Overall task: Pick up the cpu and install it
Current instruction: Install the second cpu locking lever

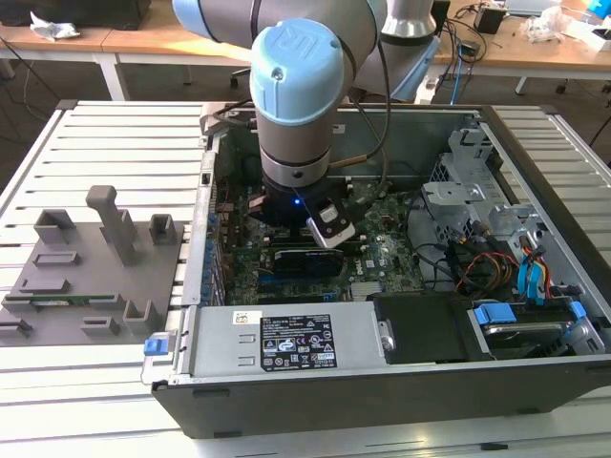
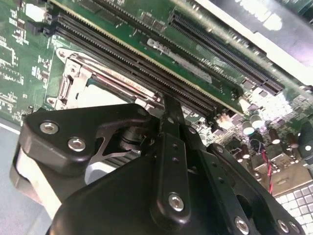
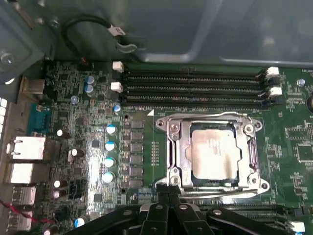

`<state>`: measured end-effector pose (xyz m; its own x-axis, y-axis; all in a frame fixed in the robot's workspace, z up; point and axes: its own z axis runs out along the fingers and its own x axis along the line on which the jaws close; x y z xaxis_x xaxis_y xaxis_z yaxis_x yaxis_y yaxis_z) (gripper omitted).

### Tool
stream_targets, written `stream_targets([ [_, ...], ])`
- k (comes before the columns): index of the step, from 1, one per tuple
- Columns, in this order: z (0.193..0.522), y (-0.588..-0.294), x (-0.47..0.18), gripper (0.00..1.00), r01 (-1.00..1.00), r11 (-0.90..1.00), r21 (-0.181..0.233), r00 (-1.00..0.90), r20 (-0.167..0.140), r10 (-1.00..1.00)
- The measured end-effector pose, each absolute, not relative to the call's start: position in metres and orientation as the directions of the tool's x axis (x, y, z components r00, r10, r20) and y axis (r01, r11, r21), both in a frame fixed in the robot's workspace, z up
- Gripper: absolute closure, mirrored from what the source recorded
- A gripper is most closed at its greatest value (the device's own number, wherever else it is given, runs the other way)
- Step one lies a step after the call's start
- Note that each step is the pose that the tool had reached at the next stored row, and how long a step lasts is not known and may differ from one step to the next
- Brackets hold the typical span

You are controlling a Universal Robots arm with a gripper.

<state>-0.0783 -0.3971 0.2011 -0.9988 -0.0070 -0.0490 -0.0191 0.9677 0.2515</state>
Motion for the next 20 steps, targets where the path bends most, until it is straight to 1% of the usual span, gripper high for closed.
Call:
stream_targets([
  [4,0.197,-0.397,-0.081,0.89,-0.019,0.961,0.274,-0.999,-0.049,-0.006],
  [14,0.198,-0.397,-0.083,0.89,-0.019,0.959,0.282,-0.999,-0.049,-0.005],
  [17,0.214,-0.397,-0.083,0.89,-0.019,0.962,0.271,-0.999,-0.049,-0.006],
  [20,0.220,-0.397,-0.083,0.89,-0.017,0.968,0.249,-0.999,-0.049,-0.005],
])
